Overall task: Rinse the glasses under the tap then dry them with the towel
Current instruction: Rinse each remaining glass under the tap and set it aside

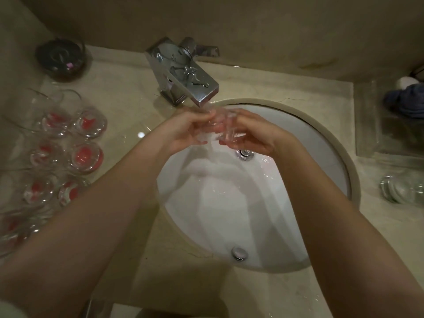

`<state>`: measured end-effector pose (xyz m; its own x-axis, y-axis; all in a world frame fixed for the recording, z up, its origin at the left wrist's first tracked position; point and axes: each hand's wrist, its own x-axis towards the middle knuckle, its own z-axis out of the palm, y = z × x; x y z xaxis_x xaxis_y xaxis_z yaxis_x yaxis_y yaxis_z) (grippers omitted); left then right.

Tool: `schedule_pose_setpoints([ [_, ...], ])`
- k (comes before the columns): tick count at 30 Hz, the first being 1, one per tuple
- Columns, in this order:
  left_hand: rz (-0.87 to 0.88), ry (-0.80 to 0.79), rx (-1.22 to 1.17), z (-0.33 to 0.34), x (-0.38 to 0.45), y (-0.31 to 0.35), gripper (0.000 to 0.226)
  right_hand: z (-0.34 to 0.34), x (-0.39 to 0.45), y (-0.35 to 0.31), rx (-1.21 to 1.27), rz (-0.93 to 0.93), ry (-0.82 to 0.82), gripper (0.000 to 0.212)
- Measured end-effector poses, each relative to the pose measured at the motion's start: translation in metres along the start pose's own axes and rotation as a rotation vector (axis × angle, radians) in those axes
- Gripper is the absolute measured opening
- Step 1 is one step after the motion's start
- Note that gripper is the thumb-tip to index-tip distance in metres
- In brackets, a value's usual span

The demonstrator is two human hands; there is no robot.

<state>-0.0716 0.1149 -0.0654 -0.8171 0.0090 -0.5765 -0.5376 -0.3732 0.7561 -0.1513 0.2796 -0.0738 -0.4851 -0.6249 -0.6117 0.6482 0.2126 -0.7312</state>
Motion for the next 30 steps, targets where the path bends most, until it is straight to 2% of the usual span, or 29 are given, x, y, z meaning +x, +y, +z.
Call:
schedule_pose_setpoints([
  [2, 0.027, 0.031, 0.078, -0.002, 0.0, -0.002, 0.013, -0.002, 0.003, 0.006, -0.003, -0.05, 0.032, 0.033],
  [3, 0.043, 0.034, 0.13, -0.002, 0.0, -0.004, 0.016, 0.001, 0.003, 0.006, 0.042, -0.05, 0.041, 0.028],
  [5, 0.049, 0.004, 0.2, 0.0, -0.001, -0.006, 0.023, 0.007, 0.001, 0.005, 0.107, -0.003, 0.028, 0.034],
  [7, 0.052, -0.01, 0.208, 0.003, 0.0, -0.009, 0.027, 0.008, 0.001, 0.003, 0.049, 0.037, 0.017, 0.043],
  [11, 0.039, -0.043, 0.019, 0.003, 0.009, -0.009, 0.037, -0.001, 0.004, 0.011, -0.023, -0.082, 0.045, 0.031],
  [13, 0.068, -0.02, 0.115, 0.002, 0.011, -0.011, 0.046, -0.004, 0.004, 0.016, 0.012, -0.131, 0.069, 0.031],
  [15, 0.085, 0.004, 0.204, 0.003, 0.011, -0.015, 0.041, 0.001, 0.002, 0.014, 0.054, -0.062, 0.019, 0.031],
  [17, 0.077, 0.015, 0.23, 0.003, 0.011, -0.019, 0.03, 0.006, 0.0, 0.011, 0.01, 0.019, 0.008, 0.047],
  [20, 0.027, -0.018, 0.156, 0.005, 0.009, -0.018, 0.017, 0.003, 0.002, 0.01, -0.061, -0.039, 0.097, 0.041],
  [23, 0.019, -0.016, 0.121, 0.006, 0.012, -0.013, 0.022, 0.0, 0.002, 0.01, -0.013, -0.126, 0.151, 0.037],
  [25, 0.055, -0.006, 0.159, 0.006, 0.012, -0.013, 0.028, -0.001, 0.002, 0.008, -0.005, -0.102, 0.145, 0.027],
  [26, 0.065, 0.003, 0.174, 0.006, 0.012, -0.015, 0.031, 0.0, 0.001, 0.005, -0.03, -0.052, 0.138, 0.028],
  [28, 0.056, 0.019, 0.201, 0.005, 0.013, -0.019, 0.03, 0.002, 0.0, 0.002, -0.126, 0.036, 0.15, 0.047],
  [30, 0.019, 0.017, 0.173, 0.006, 0.013, -0.022, 0.018, 0.002, 0.003, 0.003, -0.203, 0.006, 0.136, 0.05],
])
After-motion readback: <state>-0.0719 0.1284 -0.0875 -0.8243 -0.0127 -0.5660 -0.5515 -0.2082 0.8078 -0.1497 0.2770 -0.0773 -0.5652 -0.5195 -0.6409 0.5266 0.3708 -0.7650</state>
